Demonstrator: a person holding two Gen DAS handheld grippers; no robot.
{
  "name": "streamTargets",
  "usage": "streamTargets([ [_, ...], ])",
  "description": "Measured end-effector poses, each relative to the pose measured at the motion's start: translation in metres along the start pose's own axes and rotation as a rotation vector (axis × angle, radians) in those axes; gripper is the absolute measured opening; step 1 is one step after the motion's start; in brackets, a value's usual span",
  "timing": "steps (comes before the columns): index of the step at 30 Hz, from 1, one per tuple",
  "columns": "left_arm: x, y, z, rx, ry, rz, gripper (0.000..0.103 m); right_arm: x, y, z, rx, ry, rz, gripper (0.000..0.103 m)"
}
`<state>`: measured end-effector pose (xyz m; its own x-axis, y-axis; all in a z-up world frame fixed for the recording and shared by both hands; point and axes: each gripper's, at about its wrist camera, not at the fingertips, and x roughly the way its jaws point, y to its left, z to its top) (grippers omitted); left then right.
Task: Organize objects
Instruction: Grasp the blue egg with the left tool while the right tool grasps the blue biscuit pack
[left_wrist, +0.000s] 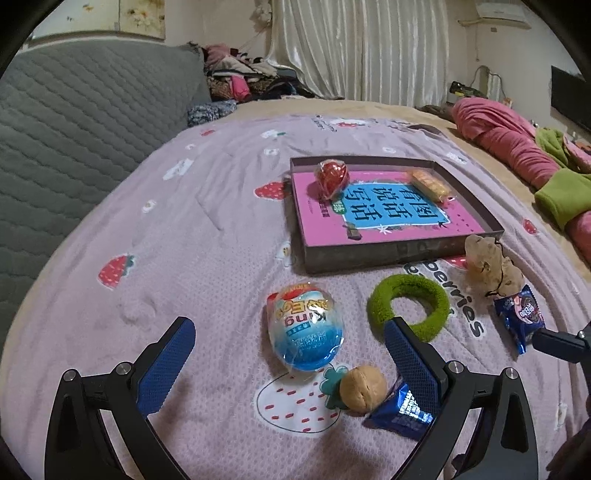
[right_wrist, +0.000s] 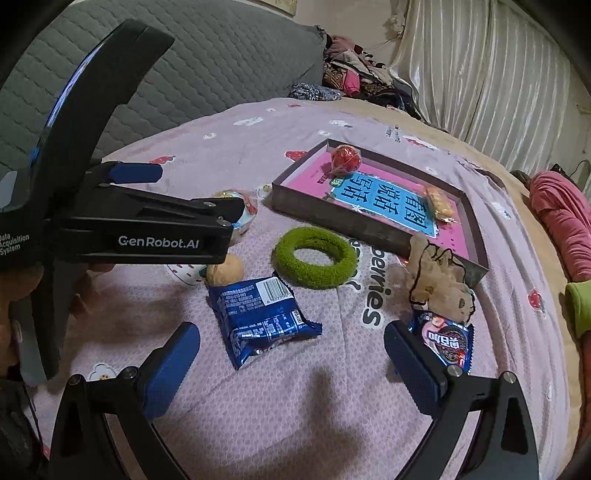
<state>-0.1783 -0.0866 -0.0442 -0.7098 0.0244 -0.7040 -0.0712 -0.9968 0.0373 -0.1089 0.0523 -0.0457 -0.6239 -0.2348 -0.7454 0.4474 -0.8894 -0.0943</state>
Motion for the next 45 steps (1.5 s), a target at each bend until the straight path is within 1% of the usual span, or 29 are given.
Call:
streamTargets([
  [5, 0.014, -0.004, -0.003, 0.006, 0.027, 0.004, 0.102, 0.014, -0.002, -0.001, 0.003, 0.022, 0.008, 0.101],
  [9, 0.017, -0.006, -0.003, -0.002, 0.020, 0.000, 0.102, 0.023, -0.006, -0.001, 0.019, 0.041, 0.035, 0.101],
  [13, 0.023, -0.005, -0.003, -0.004, 0.024, 0.034, 0.102, 0.029, -0.008, 0.000, 0.015, 0.046, 0.031, 0.101],
  [19, 0.031, -0.004, -0.005, 0.008, 0.038, 0.045, 0.102, 0.035, -0.011, 0.005, 0.009, 0.040, 0.034, 0.101],
  [21, 0.035, -0.004, -0.006, 0.007, 0.048, 0.039, 0.102, 0.037, -0.011, 0.005, 0.007, 0.038, 0.042, 0.101],
  [24, 0.039, -0.003, -0.007, -0.003, 0.060, 0.028, 0.102, 0.042, -0.010, 0.004, -0.003, 0.059, 0.053, 0.101],
  [26, 0.041, -0.004, -0.008, 0.001, 0.061, 0.038, 0.102, 0.045, -0.007, 0.003, -0.016, 0.066, 0.055, 0.101],
  [37, 0.049, -0.007, -0.009, -0.001, 0.057, 0.038, 0.102, 0.059, -0.002, 0.001, -0.027, 0.100, 0.083, 0.101],
  [43, 0.051, -0.001, -0.006, -0.019, 0.049, 0.026, 0.102, 0.065, 0.001, 0.002, -0.029, 0.102, 0.082, 0.101],
  [45, 0.052, 0.001, -0.006, -0.030, 0.053, 0.012, 0.101, 0.066, 0.002, 0.002, -0.028, 0.095, 0.085, 0.100],
])
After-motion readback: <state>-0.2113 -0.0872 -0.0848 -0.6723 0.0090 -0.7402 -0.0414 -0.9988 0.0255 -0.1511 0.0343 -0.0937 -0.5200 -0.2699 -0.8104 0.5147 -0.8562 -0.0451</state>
